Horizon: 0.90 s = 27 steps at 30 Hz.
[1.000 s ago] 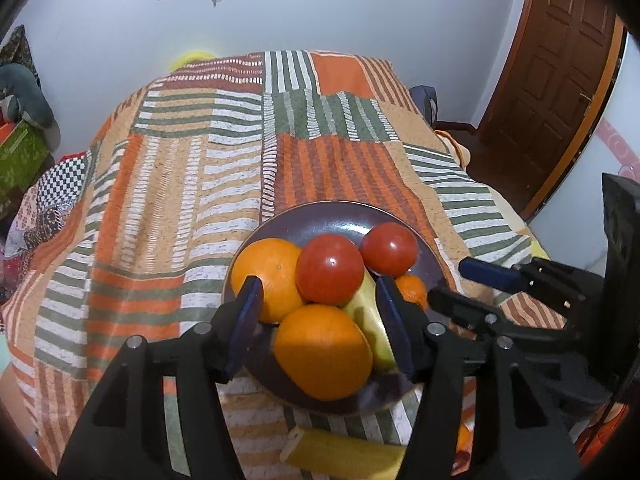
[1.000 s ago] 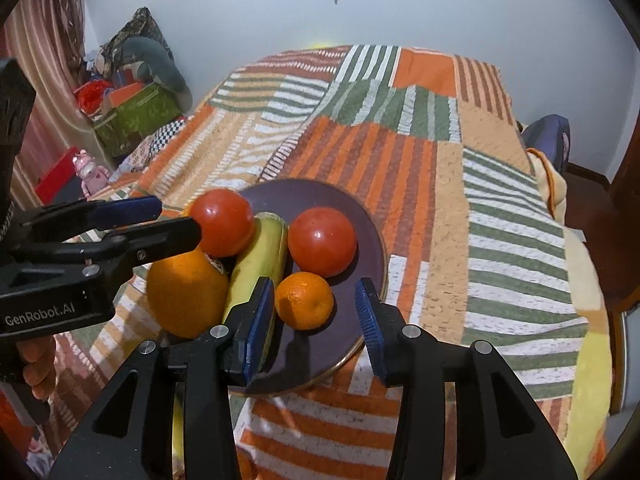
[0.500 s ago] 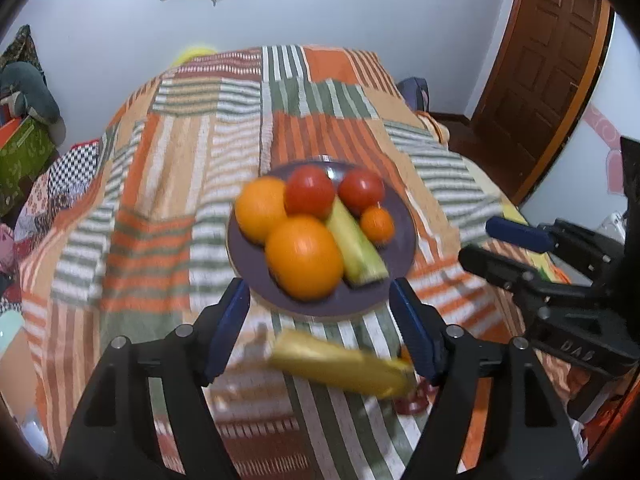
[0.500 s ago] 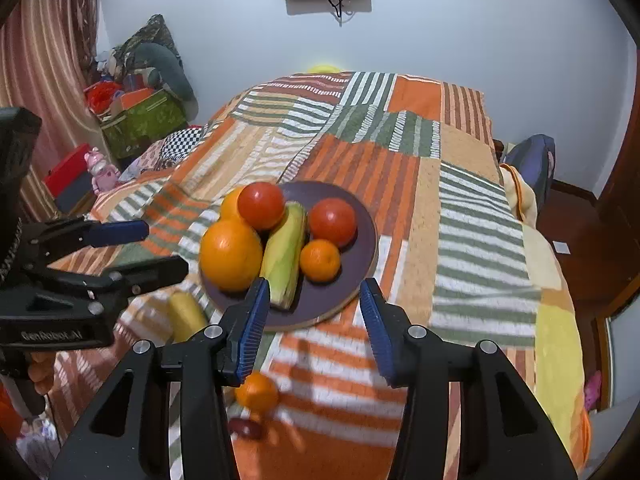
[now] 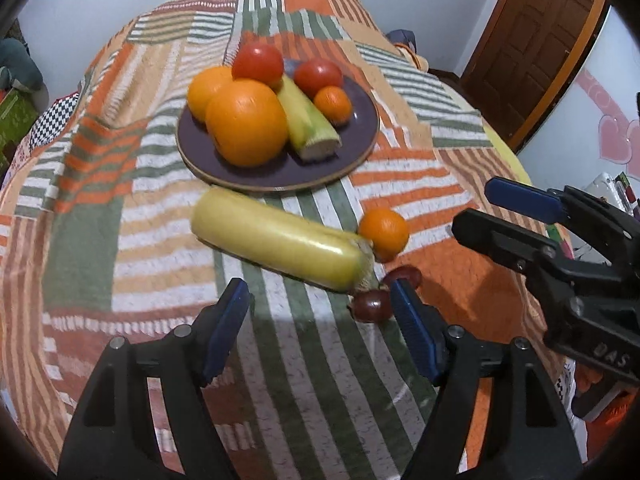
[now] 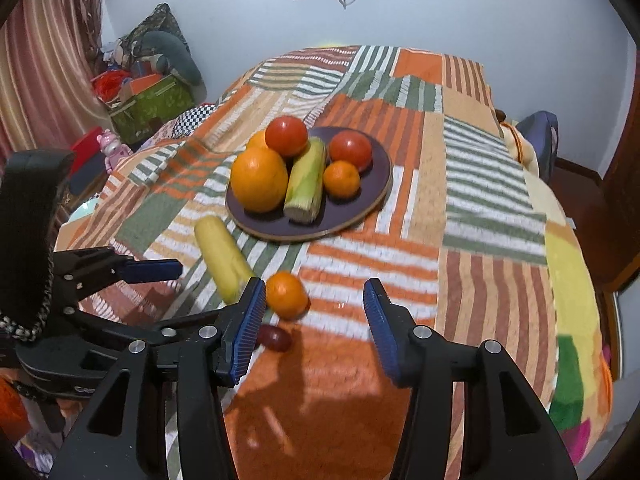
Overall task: Organize fruits
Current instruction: 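Grasp the pale yellow zucchini with the left tool while the right tool grasps the tangerine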
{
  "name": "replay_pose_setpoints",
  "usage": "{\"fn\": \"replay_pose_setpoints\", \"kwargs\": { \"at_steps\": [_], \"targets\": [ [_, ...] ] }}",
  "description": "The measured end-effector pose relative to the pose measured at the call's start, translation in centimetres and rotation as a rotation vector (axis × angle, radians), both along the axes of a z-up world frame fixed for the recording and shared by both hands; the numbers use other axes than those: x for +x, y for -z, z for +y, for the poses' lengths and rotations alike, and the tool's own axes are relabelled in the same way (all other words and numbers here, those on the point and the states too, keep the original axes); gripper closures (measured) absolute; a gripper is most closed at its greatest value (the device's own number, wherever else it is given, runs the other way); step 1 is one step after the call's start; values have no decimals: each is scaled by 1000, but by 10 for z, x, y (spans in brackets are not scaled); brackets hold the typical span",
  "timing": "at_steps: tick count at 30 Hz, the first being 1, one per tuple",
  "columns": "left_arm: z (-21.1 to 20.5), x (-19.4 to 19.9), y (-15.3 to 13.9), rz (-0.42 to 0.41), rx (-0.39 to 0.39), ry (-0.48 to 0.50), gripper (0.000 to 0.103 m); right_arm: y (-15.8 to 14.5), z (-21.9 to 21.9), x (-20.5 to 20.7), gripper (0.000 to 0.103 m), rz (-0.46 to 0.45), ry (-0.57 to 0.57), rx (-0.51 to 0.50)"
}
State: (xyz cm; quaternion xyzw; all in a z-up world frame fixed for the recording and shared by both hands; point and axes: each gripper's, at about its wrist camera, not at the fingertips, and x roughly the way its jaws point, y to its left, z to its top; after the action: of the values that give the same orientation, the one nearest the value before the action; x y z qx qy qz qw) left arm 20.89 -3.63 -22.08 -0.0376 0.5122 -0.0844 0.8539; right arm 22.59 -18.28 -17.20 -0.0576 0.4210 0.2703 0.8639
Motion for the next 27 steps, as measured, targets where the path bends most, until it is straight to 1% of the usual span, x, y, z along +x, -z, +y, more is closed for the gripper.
{"fn": "replay_pose_setpoints", "kwargs": {
  "at_steps": [6, 7, 10, 11, 12, 13, 14, 15, 17, 19, 23, 27],
  "targets": [
    [-11, 10, 10, 14, 25, -10, 30, 10, -12, -7, 56, 32, 32, 17],
    [-10, 12, 11, 12, 21, -17, 30, 12, -13, -8, 56, 35, 38, 16],
    [-4, 16, 11, -15, 46, -52, 30, 12, -17, -8, 56, 36, 46, 11],
    [0, 16, 12, -18, 41, -52, 32, 12, -17, -8, 56, 32, 48, 11],
    [3, 16, 12, -13, 17, -46, 34, 11, -17, -8, 56, 30, 48, 12],
    [7, 15, 12, -5, -14, -38, 42, 10, -17, -8, 56, 29, 45, 15],
    [8, 12, 11, -6, -20, -27, 47, 10, -16, -8, 56, 27, 43, 15],
    [9, 10, 10, -14, -10, -17, 50, 10, -14, -8, 56, 25, 41, 14],
    [13, 3, 6, -35, 21, -10, 58, 11, -10, -7, 56, 24, 33, 9],
    [21, -3, 5, -33, 20, -20, 62, 14, -4, -6, 56, 28, 24, 7],
    [51, -17, 8, -8, -10, -72, 65, 19, 8, -5, 56, 43, 0, 9],
    [80, -30, 13, 7, 33, -127, 67, 27, 24, -2, 56, 66, -38, 9]
  ]
}}
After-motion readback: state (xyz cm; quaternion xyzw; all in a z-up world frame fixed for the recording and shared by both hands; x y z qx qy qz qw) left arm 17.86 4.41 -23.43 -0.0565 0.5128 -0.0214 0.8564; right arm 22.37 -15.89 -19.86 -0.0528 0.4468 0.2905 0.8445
